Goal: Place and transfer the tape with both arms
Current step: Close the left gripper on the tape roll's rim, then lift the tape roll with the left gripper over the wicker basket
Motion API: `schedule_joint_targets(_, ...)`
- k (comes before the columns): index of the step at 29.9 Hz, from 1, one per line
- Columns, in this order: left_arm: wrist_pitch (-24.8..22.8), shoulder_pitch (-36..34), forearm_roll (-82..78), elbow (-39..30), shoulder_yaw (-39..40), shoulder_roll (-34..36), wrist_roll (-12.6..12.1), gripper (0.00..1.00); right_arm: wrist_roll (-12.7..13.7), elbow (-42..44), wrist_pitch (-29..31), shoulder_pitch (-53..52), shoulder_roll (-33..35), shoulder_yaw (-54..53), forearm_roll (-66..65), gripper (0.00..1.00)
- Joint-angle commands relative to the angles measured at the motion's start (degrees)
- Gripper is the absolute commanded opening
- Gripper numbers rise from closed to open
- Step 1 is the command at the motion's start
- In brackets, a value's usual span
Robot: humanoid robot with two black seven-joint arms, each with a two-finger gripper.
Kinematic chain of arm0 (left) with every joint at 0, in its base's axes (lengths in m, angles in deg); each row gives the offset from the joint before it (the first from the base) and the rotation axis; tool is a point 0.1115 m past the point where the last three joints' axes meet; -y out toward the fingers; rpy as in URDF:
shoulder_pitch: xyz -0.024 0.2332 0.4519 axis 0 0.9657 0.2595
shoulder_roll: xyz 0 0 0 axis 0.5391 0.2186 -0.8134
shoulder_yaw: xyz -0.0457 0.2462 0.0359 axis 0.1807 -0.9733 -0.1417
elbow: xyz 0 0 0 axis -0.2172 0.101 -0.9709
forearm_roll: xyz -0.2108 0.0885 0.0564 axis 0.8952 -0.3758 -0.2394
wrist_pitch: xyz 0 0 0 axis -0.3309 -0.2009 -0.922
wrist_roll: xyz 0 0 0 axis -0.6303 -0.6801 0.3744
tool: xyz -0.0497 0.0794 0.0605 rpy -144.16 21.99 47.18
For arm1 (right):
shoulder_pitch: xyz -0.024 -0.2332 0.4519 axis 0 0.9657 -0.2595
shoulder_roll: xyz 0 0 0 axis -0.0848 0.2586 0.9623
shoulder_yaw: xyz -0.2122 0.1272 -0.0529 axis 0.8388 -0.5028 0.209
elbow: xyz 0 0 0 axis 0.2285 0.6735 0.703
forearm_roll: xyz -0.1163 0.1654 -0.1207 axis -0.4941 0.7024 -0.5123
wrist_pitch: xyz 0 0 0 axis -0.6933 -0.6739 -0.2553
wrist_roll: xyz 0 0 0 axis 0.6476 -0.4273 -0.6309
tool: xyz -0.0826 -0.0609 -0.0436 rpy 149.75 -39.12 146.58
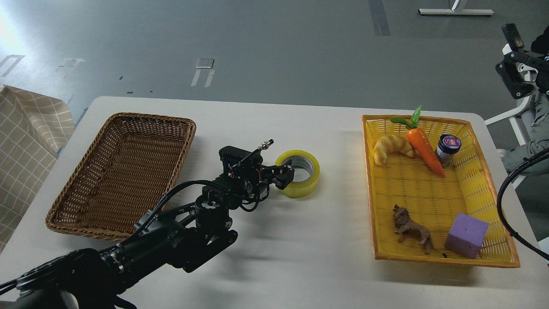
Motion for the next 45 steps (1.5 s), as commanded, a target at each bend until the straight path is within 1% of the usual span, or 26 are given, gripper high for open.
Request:
schedule_joint_targets(1, -0.2, 0.0, 0.0, 0.0, 0.1, -0.2, 0.2, 0.87, 0.0, 0.0, 0.0, 0.0, 0.0, 0.1, 0.0, 1.0)
schedule_joint_targets(9, -1.1, -0.3, 0.7, 0.0, 0.1, -0.4, 0.6, 0.87, 0.0, 0.0, 0.0, 0.8, 0.0, 0.1, -1.7, 1.0)
schedule_joint_targets(11, -1.2, -0.3, 0.8, 0.0, 0.1, -0.5, 0.6, 0.81, -0.1, 0.0, 0.0, 1.2, 0.0, 0.1, -1.8, 1.0)
schedule_joint_targets(12, -1.2, -0.3, 0.8, 0.0, 0.1, -0.5, 0.6, 0.81, -0.1, 0.0, 0.0, 1.2, 0.0, 0.1, -1.8, 1.0)
schedule_joint_targets(14, -1.8, -0.2, 0.9, 0.0, 0.1, -0.5, 0.6, 0.69, -0.1, 0.1, 0.0, 1.4, 0.0, 0.1, -1.8, 1.0)
schedule_joint_targets(19, -2.7, -0.3, 2.0, 0.0, 0.1, -0.5, 0.5, 0.67, -0.1, 0.1, 0.0, 1.5, 0.0, 0.1, -2.3, 1.0)
schedule_joint_targets(22, -3.9, -0.4, 2.4, -0.1, 0.1, -0.5, 0.6, 0.57, -0.1, 0.1, 0.0, 1.5, 0.0, 0.1, -2.6, 1.0)
schedule_joint_targets(25, -4.4, -0.5, 3.1, -0.1, 0.1, -0.5, 0.5, 0.52, -0.1, 0.1, 0.0, 1.6, 0.0, 0.0, -2.6, 1.0)
schedule_joint_targets(26, -4.5, -0.5, 3.5, -0.1, 0.1, -0.5, 0.5, 0.46, -0.1, 0.2, 0.0, 1.6, 0.0, 0.0, -2.6, 1.0)
schedule_joint_targets(27, -4.5, -0.5, 3.8, -0.1, 0.1, -0.5, 0.5, 0.43, -0.1, 0.3, 0.0, 1.6, 0.0, 0.0, -2.6, 1.0)
schedule_joint_targets(28, -4.5, -0.5, 4.1, -0.1, 0.1, -0.4, 0.5, 0.37, -0.1, 0.7, 0.0, 1.6, 0.0, 0.0, -2.6, 1.0)
schedule_joint_targets(30, -4.6, -0.5, 4.2, -0.1, 0.1, -0.4, 0.5, 0.31, -0.1, 1.0, 0.0, 1.6, 0.0, 0.0, -2.6, 1.0)
schedule_joint_targets(38, -4.6, -1.5, 5.4, -1.2, 0.1, -0.1, 0.5, 0.31, -0.2, 1.4, 0.0, 2.1, 0.0, 0.0, -3.8, 1.0)
schedule_joint_targets(41, -6.1, -3.2, 5.7, -3.6, 0.1, 0.5, 0.5, 0.21, -0.2, 1.4, 0.0, 2.1, -0.1, 0.0, -4.2, 1.0)
schedule_joint_targets(43, -7.9, -4.4, 6.3, -4.3, 0.2, 0.7, 0.5, 0.1, -0.2, 1.3, 0.0, 2.1, -0.2, 0.0, -4.2, 1.0)
schedule_joint_targets(45, -8.1, -5.0, 7.4, -4.4, 0.2, 0.8, 0.5, 0.1, -0.2, 1.3, 0.0, 2.1, -0.2, 0.0, -4.2, 1.0)
